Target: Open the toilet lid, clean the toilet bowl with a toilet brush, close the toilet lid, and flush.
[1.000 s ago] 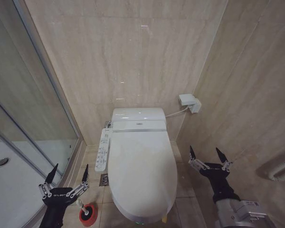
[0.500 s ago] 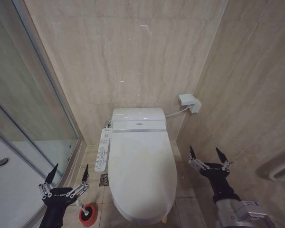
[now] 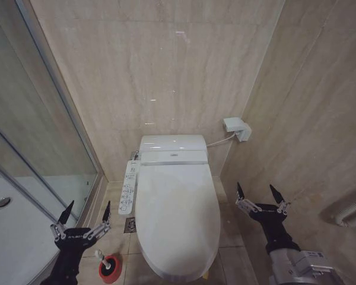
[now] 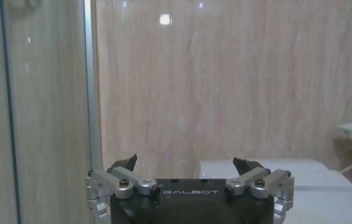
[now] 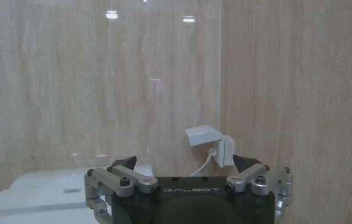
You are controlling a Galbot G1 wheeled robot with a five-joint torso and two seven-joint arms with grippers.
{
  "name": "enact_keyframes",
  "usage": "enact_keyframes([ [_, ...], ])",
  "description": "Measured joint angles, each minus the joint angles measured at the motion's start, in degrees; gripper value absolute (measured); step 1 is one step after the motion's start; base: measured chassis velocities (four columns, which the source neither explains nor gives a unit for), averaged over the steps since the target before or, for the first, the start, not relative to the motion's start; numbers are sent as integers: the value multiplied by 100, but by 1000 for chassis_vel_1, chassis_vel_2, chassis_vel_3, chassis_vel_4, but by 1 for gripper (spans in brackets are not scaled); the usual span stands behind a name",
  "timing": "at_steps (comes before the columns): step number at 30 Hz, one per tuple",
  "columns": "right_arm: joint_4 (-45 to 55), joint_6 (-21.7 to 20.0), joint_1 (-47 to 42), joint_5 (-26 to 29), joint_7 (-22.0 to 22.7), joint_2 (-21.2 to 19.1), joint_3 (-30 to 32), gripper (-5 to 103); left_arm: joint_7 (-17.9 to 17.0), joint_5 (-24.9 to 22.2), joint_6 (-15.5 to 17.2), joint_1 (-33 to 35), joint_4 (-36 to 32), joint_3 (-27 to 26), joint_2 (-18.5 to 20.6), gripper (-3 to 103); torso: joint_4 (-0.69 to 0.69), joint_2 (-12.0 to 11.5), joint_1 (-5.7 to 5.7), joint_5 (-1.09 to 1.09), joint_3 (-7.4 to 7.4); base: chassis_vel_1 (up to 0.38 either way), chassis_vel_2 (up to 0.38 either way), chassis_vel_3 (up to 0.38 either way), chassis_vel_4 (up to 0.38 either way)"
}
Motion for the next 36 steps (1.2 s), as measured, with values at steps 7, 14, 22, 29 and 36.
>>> enact_keyframes([
  [7,0,0,0,0,0,0,0,100,6,-704,1209,-540,-10,-183,234,100,0,0,0,1,0,0,0,0,0],
  [14,0,0,0,0,0,0,0,100,11,-1033,1777,-793,-12,-268,342,93,0,0,0,1,0,0,0,0,0],
  [22,0,0,1,0,0,0,0,100,460,-1473,1118,-1261,375,-568,720,68,-6,0,0,0,0,0,0,0,0],
  [29,0,0,0,0,0,0,0,100,607,-1811,891,-1664,822,-792,1127,56,0,0,0,1,0,0,0,0,0],
  [36,0,0,0,0,0,0,0,100,672,-2102,771,-1960,1311,-781,1439,43,0,0,0,0,0,0,0,0,0],
])
